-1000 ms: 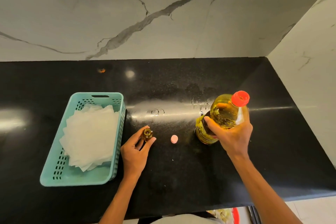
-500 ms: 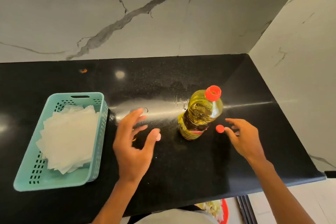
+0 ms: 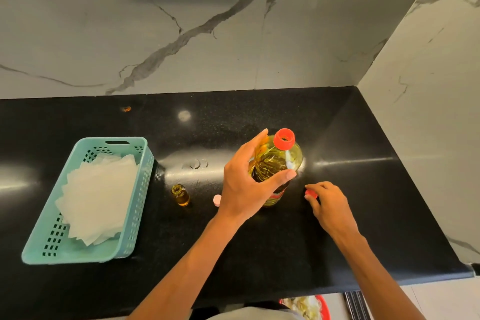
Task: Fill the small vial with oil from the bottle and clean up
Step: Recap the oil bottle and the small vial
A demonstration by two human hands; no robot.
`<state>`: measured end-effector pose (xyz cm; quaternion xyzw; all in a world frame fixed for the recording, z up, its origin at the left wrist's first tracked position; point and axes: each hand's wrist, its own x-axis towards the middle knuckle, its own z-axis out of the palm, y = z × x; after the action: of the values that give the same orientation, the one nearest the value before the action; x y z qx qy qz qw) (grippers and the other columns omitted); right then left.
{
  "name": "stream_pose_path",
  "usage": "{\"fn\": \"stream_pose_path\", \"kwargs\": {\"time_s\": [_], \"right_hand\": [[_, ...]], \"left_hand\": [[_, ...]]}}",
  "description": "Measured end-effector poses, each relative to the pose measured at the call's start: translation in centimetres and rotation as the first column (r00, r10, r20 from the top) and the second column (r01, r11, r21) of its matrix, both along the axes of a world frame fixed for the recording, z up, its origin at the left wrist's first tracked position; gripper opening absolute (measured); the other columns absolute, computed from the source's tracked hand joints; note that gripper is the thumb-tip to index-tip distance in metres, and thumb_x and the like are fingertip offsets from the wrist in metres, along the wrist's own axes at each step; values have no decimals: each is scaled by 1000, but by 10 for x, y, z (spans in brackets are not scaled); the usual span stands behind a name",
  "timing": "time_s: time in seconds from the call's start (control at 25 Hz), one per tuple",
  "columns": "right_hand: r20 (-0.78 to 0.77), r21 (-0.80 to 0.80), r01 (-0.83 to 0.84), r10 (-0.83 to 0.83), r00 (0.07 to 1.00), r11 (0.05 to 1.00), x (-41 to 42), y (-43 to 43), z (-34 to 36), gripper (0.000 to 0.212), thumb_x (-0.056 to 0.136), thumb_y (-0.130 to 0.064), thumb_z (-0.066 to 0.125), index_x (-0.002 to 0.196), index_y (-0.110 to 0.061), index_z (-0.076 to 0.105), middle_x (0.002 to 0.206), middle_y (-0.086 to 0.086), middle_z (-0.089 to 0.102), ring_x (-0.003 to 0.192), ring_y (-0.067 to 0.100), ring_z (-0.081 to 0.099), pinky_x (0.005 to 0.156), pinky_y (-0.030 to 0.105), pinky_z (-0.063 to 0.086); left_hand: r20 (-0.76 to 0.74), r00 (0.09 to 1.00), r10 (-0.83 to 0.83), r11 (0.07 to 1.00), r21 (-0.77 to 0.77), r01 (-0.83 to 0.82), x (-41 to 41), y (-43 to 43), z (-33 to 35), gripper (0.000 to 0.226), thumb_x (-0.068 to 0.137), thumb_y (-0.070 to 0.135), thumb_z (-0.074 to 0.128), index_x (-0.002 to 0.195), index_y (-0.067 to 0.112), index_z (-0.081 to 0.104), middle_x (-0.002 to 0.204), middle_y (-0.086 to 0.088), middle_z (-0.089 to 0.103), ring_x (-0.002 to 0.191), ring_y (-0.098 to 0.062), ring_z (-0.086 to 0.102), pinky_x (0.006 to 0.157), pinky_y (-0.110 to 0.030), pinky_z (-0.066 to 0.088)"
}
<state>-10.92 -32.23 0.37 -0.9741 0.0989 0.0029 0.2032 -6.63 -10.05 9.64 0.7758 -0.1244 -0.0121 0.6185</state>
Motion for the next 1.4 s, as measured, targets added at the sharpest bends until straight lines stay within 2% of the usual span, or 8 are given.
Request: {"fn": "stream_pose_path", "kwargs": {"time_s": [0.16,0.28,0.4,0.72,0.84,0.96,1.2,1.4], "right_hand": [[304,453,40,-196,932,891,15,5,97,30,90,-27,67,119,-21,68,111,-5,70,96,3,66,79,10,52],[558,202,-346,183,810,916,27,20,187,33,87,-27,69,120,-21,68,114,-10,68,100,1,64,83,6,50],[387,-44,-512,488,783,858,33,44,220,32,83,-17,69,115,-11,71,113,1,67,99,9,62,82,9,50],[122,-294,-615,667,735,732,51,61,228,28,78,-17,75,104,-5,75,101,14,71,88,24,68,71,30,56],[116,-372,-564,640,760,737,55,64,228,41,85,-43,62,93,-4,74,81,10,68,64,14,57,57,21,43],[72,-537,-433,550,832,724,59,72,218,69,89,-65,24,84,-8,63,67,2,49,55,14,45,52,23,36],[-78,-466,-776,854,515,425,91,47,236,66,97,-66,13,93,-20,61,76,-2,57,52,13,51,41,21,50],[-73,-412,-764,818,570,496,93,54,222,77,98,-62,6,77,-12,61,59,1,54,41,12,45,37,23,45]], "left_hand": [[19,1000,1,1000,-8,-1,5,-6,5,77,73,45,85,142,25,54,135,9,63,124,-9,61,101,-38,56],[16,1000,2,1000,-22,-2,8,-7,4,72,75,41,87,139,24,58,131,9,66,120,-9,63,99,-38,57],[31,999,9,1000,-13,-9,7,-6,2,72,76,46,85,139,26,57,130,9,67,118,-6,64,98,-36,58],[98,995,29,1000,-10,-28,8,-7,3,71,77,48,84,138,21,59,128,6,69,114,-7,66,96,-31,58],[153,988,24,1000,0,-24,8,-8,5,68,77,48,83,135,19,61,126,7,70,111,-3,66,96,-20,55],[201,979,19,1000,-6,-19,6,-8,6,55,79,44,84,124,20,65,111,9,73,99,-1,68,86,-10,53],[221,975,1,1000,19,-5,11,-2,10,67,78,40,86,132,10,63,119,-1,74,104,-11,71,91,-28,59],[234,972,4,999,51,-17,15,0,11,63,78,39,86,129,10,66,113,-2,76,100,-13,73,88,-29,60]]}}
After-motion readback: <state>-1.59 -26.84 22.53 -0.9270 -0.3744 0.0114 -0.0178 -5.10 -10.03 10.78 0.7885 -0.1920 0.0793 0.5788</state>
